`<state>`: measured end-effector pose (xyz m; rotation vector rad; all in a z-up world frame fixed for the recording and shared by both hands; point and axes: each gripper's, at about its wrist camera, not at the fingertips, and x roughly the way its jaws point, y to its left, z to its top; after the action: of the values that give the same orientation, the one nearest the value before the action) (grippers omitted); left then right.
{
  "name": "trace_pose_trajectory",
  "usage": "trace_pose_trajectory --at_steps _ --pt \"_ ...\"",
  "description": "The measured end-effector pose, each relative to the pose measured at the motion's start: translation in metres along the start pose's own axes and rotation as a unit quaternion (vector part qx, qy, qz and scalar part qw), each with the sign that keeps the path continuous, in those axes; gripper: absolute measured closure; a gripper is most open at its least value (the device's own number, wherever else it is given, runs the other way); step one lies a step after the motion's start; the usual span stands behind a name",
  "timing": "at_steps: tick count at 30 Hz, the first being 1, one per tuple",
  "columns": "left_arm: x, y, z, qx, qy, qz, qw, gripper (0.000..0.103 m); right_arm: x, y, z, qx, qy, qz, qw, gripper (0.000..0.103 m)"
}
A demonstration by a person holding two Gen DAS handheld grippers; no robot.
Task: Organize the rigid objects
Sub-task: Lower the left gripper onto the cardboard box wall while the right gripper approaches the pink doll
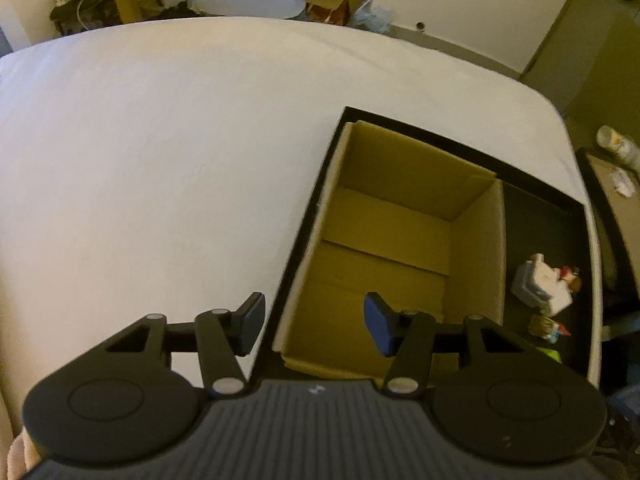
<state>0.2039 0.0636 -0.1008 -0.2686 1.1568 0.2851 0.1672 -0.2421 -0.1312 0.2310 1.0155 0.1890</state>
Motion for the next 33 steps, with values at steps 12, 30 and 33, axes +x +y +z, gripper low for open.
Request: trace_pose_trajectory --at_steps 12,30,33 --pt "0.034 0.005 0.005 0.002 0.048 0.019 0.9987 0.07 0.037 -0.019 -0.002 0.025 0.039 -0.015 0.999 0.054" --pt "0.066 0.009 0.005 0.022 0.071 0.012 0.9972 0.09 0.073 -0.016 -0.002 0.041 0.076 -0.022 0.996 0.061" --pt "0.068 0.008 0.005 0.028 0.068 0.01 0.9972 0.091 0.079 -0.012 -0.002 0.038 0.078 -0.03 0.996 0.061"
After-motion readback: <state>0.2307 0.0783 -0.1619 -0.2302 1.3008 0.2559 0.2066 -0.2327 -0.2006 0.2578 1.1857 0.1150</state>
